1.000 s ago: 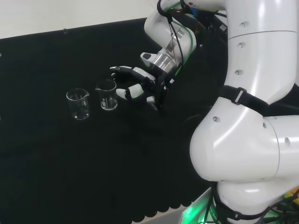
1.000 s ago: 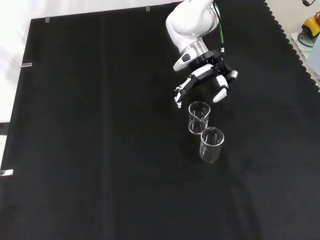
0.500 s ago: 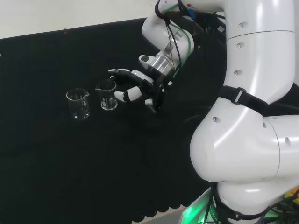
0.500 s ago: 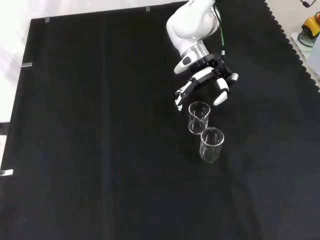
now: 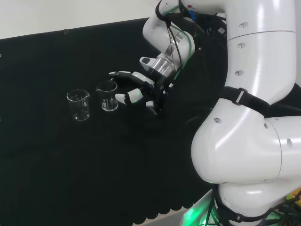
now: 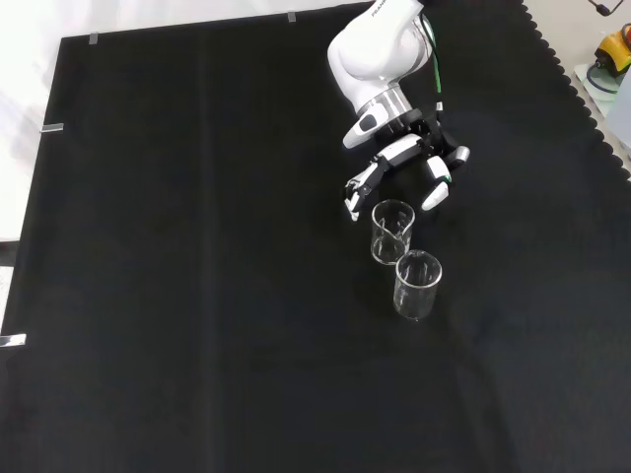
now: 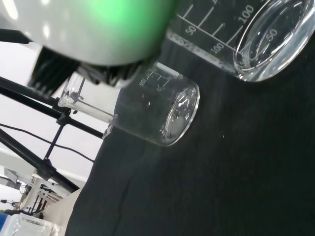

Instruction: Pick up the beaker on the right.

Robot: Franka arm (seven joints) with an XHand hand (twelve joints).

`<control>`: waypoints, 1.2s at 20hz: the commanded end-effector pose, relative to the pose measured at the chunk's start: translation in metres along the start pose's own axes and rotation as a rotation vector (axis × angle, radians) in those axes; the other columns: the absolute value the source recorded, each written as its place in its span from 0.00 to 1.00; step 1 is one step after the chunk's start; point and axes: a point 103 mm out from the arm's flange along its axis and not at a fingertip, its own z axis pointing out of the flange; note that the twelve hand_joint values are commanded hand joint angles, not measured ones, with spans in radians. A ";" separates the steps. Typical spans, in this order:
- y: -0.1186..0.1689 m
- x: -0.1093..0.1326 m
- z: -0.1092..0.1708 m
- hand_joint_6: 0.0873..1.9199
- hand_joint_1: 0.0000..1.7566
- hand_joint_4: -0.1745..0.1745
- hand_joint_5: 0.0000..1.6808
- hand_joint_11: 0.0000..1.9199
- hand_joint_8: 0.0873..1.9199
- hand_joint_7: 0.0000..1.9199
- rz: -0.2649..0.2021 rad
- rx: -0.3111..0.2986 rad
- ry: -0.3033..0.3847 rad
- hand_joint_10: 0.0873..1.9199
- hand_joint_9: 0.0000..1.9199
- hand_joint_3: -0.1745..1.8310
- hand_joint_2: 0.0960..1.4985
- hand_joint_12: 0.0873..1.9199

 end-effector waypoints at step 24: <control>0.019 0.002 0.010 0.03 0.57 0.38 0.26 0.00 0.31 0.19 -0.005 0.064 -0.046 0.30 0.20 0.65 0.13 0.65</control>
